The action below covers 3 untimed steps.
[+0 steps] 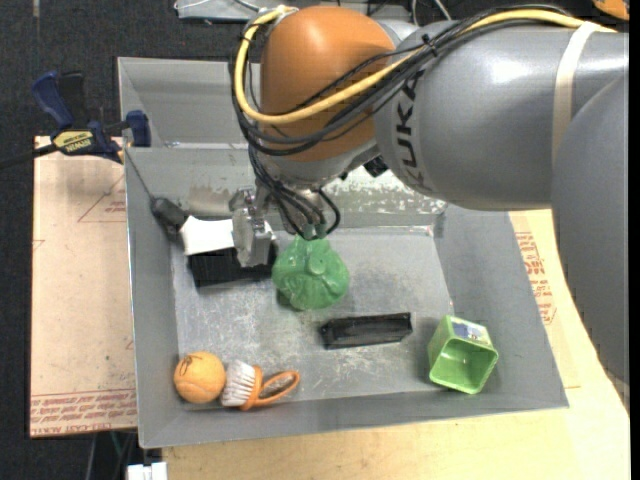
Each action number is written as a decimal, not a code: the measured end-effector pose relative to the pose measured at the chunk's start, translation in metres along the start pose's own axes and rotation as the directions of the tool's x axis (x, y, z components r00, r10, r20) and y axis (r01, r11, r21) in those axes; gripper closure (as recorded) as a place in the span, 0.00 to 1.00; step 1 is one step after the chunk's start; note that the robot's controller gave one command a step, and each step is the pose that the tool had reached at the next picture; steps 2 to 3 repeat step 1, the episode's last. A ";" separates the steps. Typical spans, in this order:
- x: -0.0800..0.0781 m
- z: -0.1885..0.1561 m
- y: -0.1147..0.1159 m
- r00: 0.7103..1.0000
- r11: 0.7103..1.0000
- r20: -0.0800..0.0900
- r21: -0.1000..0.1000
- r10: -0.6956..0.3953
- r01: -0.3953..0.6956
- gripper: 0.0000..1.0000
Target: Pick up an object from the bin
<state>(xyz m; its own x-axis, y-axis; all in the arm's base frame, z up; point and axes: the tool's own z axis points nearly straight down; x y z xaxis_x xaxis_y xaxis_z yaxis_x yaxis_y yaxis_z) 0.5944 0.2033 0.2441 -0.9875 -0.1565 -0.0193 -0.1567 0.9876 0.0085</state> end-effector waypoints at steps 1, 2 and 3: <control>-0.028 0.032 0.040 0.996 0.996 0.001 -0.002 -0.093 0.093 1.00; -0.028 0.032 0.040 0.996 0.996 0.001 -0.002 -0.093 0.093 1.00; -0.028 0.032 0.040 0.996 0.996 0.001 -0.002 -0.093 0.093 1.00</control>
Offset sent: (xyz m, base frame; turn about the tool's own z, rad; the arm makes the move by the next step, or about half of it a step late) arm 0.0167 0.0270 -0.0251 -0.0710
